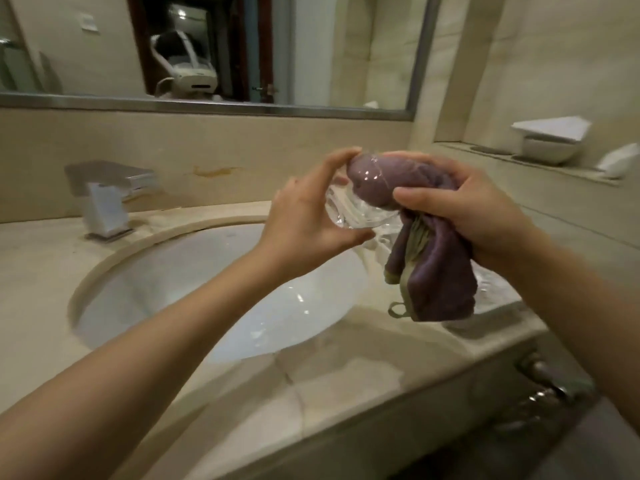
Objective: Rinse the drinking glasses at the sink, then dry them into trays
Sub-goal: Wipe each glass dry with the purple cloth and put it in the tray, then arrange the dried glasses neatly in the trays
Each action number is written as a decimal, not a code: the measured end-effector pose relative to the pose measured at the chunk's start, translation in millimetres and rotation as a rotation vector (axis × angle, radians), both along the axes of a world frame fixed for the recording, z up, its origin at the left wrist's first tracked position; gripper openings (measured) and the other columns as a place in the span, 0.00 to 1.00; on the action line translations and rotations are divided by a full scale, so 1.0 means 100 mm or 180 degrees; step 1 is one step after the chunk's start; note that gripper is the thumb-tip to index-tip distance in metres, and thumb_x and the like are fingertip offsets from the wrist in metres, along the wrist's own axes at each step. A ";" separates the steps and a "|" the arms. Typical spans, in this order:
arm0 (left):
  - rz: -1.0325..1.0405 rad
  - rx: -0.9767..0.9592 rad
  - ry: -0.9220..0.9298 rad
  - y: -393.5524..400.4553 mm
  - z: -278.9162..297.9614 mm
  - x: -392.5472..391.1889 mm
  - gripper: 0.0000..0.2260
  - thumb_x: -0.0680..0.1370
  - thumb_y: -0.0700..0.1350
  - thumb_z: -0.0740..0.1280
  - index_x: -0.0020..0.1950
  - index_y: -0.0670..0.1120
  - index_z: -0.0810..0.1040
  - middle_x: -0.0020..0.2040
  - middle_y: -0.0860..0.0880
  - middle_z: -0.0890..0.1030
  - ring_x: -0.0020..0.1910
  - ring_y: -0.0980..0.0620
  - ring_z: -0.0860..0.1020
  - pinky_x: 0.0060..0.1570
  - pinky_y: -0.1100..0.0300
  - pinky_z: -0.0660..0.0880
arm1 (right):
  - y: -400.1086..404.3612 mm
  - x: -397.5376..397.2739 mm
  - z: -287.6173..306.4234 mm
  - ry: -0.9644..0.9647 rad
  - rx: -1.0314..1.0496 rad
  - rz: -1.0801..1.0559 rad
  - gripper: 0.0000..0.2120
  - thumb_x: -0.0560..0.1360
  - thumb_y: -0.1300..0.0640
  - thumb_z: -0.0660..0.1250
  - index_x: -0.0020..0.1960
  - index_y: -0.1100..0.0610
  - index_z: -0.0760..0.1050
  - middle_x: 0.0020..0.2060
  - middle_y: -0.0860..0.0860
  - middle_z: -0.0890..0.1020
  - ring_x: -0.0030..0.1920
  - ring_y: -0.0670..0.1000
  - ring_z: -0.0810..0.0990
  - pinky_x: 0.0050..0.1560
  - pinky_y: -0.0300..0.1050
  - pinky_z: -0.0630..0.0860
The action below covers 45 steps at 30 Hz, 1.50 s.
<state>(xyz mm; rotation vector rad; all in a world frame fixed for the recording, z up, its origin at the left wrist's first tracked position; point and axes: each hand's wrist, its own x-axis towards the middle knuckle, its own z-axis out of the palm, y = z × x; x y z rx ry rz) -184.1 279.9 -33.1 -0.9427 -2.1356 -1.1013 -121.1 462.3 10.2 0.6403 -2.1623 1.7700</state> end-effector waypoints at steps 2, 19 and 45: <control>-0.0279 0.0037 -0.0083 0.28 0.08 0.00 0.37 0.63 0.62 0.73 0.69 0.61 0.61 0.58 0.52 0.79 0.56 0.48 0.78 0.57 0.45 0.74 | 0.21 0.14 0.08 0.0082 -0.0057 -0.0262 0.18 0.64 0.63 0.71 0.54 0.54 0.78 0.43 0.45 0.85 0.45 0.42 0.83 0.46 0.33 0.76; -0.0948 -0.0175 -0.1019 1.27 -0.28 -0.26 0.40 0.64 0.56 0.79 0.69 0.45 0.66 0.55 0.52 0.71 0.56 0.51 0.72 0.56 0.54 0.71 | 0.87 -0.07 0.00 -0.0142 0.0475 -0.2466 0.17 0.71 0.64 0.73 0.54 0.46 0.77 0.52 0.39 0.81 0.54 0.37 0.79 0.60 0.33 0.72; -0.0821 -0.1498 -0.1311 1.35 -0.39 -0.28 0.40 0.61 0.53 0.79 0.66 0.43 0.63 0.51 0.42 0.75 0.47 0.41 0.77 0.43 0.54 0.77 | 0.94 -0.37 0.15 -0.1635 0.1130 -0.2344 0.22 0.68 0.63 0.76 0.58 0.45 0.78 0.56 0.47 0.80 0.59 0.45 0.76 0.62 0.32 0.67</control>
